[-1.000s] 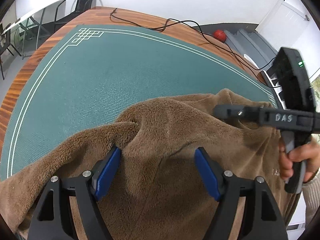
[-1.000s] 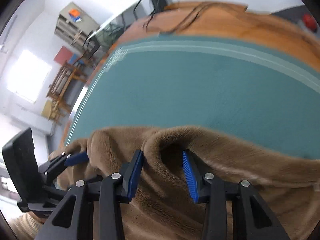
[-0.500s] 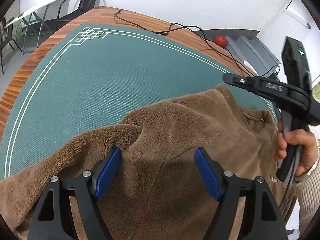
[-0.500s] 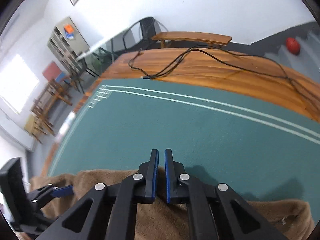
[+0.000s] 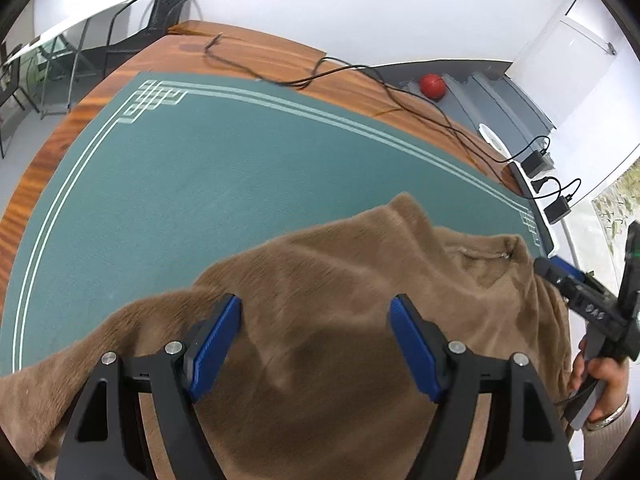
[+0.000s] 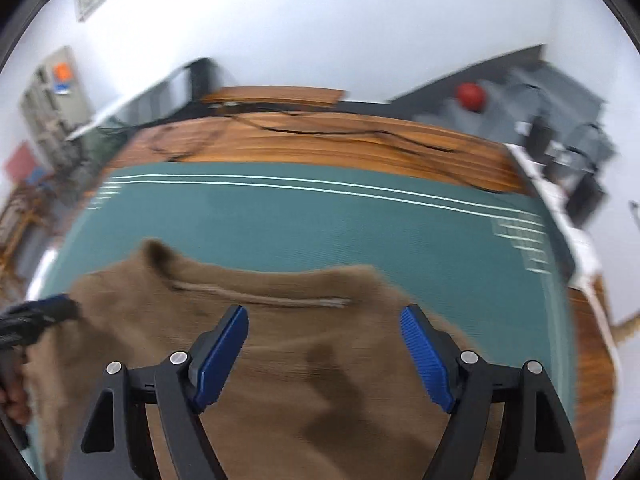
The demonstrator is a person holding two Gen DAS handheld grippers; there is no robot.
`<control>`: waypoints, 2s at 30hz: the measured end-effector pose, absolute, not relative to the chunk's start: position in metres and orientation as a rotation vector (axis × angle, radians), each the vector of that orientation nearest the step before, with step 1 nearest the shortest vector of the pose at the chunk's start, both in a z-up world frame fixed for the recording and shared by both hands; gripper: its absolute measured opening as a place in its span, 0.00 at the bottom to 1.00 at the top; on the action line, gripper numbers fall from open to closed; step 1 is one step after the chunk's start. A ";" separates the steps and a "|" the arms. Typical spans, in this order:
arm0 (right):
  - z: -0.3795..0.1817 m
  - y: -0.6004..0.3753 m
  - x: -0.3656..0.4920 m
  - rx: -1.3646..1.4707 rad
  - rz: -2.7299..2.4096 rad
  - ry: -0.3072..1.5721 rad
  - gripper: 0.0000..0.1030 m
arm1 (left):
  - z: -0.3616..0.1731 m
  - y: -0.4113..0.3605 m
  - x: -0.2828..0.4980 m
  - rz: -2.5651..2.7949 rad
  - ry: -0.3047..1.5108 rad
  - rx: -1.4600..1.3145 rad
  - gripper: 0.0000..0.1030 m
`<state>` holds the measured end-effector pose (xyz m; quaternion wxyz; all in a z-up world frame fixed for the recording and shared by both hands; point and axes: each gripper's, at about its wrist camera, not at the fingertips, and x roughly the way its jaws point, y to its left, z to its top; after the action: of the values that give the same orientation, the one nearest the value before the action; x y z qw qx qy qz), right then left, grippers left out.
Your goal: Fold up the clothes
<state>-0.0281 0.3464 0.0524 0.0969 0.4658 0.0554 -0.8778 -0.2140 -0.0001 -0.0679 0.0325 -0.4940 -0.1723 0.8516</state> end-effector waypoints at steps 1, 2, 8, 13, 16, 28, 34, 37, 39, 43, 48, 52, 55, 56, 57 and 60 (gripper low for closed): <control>0.048 0.352 -0.035 1.416 -2.599 0.177 0.78 | -0.068 0.005 -0.221 2.617 -0.518 -1.522 0.78; 0.044 0.353 -0.041 1.442 -2.594 0.196 0.78 | -0.068 0.010 -0.228 2.611 -0.502 -1.526 0.78; 0.007 0.359 -0.089 1.547 -2.702 0.510 0.78 | -0.098 0.039 -0.270 2.658 -0.238 -1.665 0.78; 0.013 0.356 -0.106 1.468 -2.765 0.476 0.82 | -0.103 0.046 -0.280 2.728 -0.110 -1.644 0.82; 0.015 0.363 -0.113 1.488 -2.771 0.358 0.82 | -0.106 0.041 -0.285 2.728 -0.164 -1.661 0.86; 0.057 0.352 0.043 1.394 -2.372 0.126 0.83 | -0.076 0.043 -0.215 2.595 -0.213 -1.697 0.86; 0.012 0.333 0.083 1.544 -2.303 0.308 0.83 | -0.107 0.061 -0.202 2.558 -0.042 -1.841 0.93; 0.002 0.338 0.078 1.591 -2.339 0.292 0.83 | -0.103 0.064 -0.198 2.594 0.010 -1.837 0.94; 0.019 0.344 0.088 1.540 -2.384 0.268 0.83 | -0.091 0.058 -0.191 2.595 -0.053 -1.853 0.94; 0.066 0.361 0.125 1.400 -2.470 0.258 0.83 | -0.060 0.055 -0.153 2.606 -0.048 -1.800 0.94; 0.113 0.398 0.184 1.289 -2.511 0.198 0.83 | -0.045 0.048 -0.091 2.567 -0.046 -1.840 0.94; 0.152 0.431 0.244 1.223 -2.480 0.033 0.83 | -0.045 0.049 -0.040 2.538 -0.060 -1.884 0.94; 0.179 0.445 0.279 1.186 -2.417 -0.038 0.84 | -0.050 0.054 -0.004 2.519 -0.079 -1.913 0.94; 0.184 0.446 0.290 1.179 -2.392 -0.041 0.85 | -0.053 0.056 0.008 2.514 -0.092 -1.920 0.94; 0.187 0.445 0.301 1.179 -2.369 -0.038 0.86 | -0.055 0.058 0.017 2.512 -0.106 -1.925 0.94; 0.179 0.435 0.331 1.233 -2.293 0.043 0.88 | -0.064 0.066 0.043 2.551 -0.125 -1.926 0.94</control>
<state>0.3309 0.4348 0.1793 0.2656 0.4563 0.0159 -0.8491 0.0431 0.0656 -0.0637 -0.0287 -0.6019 -0.0391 0.7971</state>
